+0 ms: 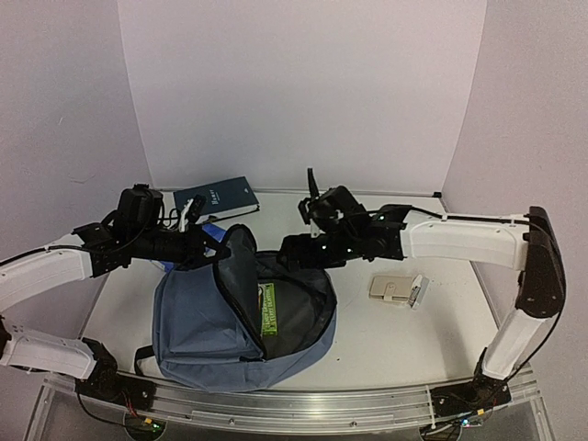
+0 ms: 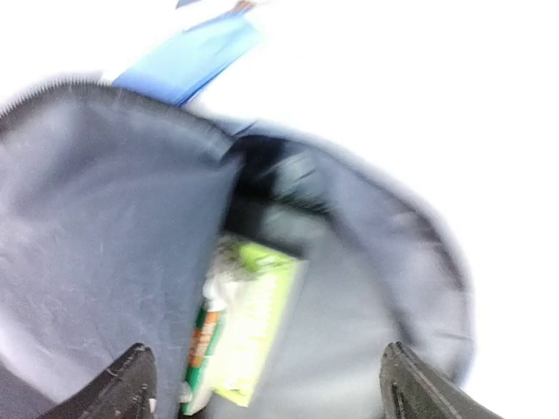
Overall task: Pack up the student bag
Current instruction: Adjust the student bag at the center of the board.
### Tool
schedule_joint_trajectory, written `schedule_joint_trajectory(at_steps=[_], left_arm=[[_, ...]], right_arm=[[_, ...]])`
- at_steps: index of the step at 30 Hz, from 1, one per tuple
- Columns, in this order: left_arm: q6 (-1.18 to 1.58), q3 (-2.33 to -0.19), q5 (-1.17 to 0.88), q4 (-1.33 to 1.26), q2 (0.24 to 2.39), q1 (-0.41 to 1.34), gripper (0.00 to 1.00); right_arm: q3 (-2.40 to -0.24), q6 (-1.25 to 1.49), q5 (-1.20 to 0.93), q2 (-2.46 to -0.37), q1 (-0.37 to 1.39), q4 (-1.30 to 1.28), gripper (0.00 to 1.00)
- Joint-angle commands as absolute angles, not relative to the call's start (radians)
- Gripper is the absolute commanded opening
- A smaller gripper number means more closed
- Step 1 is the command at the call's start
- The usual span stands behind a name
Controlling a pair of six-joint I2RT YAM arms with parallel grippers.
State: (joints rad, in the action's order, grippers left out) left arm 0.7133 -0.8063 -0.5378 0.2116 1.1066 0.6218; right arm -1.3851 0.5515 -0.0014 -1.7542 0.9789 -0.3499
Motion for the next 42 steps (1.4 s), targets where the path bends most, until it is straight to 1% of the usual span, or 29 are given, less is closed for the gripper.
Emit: schedule_joint_trajectory(at_steps=[1,3,8,12,15,18,19,20,21,24,32,34,38,39,40,42], left_arm=[[0.737,-0.792,-0.482,0.241,1.059,0.6,0.0],[0.749,-0.787,-0.47,0.25,1.057,0.592,0.0],[0.773,-0.79,-0.471,0.273,1.068,0.577,0.0],[0.775,-0.793,-0.472,0.29,1.072,0.571,0.0],[0.775,-0.791,-0.472,0.298,1.079,0.568,0.0],[0.771,-0.791,-0.469,0.302,1.099,0.566,0.0],[0.766,-0.793,-0.466,0.31,1.11,0.566,0.0],[0.76,-0.797,-0.459,0.321,1.124,0.566,0.0],[0.754,-0.804,-0.448,0.335,1.143,0.566,0.0],[0.744,-0.816,-0.446,0.351,1.208,0.569,0.0],[0.764,-0.865,-0.509,0.199,1.381,0.61,0.0],[0.76,-0.866,-0.493,0.181,1.409,0.611,0.0],[0.79,-0.842,-0.397,0.197,1.422,0.609,0.01],[0.798,-0.834,-0.376,0.2,1.416,0.608,0.03],[0.805,-0.826,-0.359,0.203,1.403,0.605,0.11],[0.818,-0.806,-0.334,0.203,1.359,0.589,0.38]], right_arm=[[-1.33,0.515,0.208,-1.707,0.954,-0.517,0.89],[-1.301,0.526,0.199,-1.709,0.938,-0.52,0.88],[-1.268,0.54,0.183,-1.752,0.934,-0.514,0.81],[-1.254,0.538,0.156,-1.803,0.934,-0.49,0.7],[-1.248,0.529,0.129,-1.821,0.934,-0.45,0.52],[-1.257,0.52,0.124,-1.842,0.924,-0.434,0.19],[-1.26,0.518,0.126,-1.847,0.918,-0.434,0.1],[-1.261,0.515,0.128,-1.846,0.908,-0.434,0.03],[-1.261,0.51,0.129,-1.843,0.896,-0.434,0.0],[-1.249,0.491,0.132,-1.811,0.845,-0.435,0.0],[-1.199,0.445,0.153,-1.714,0.7,-0.439,0.0],[-1.194,0.443,0.153,-1.707,0.684,-0.439,0.0],[-1.19,0.446,0.146,-1.709,0.674,-0.438,0.0],[-1.19,0.448,0.142,-1.709,0.674,-0.438,0.0],[-1.191,0.45,0.136,-1.708,0.674,-0.437,0.04],[-1.194,0.451,0.127,-1.706,0.673,-0.437,0.15]])
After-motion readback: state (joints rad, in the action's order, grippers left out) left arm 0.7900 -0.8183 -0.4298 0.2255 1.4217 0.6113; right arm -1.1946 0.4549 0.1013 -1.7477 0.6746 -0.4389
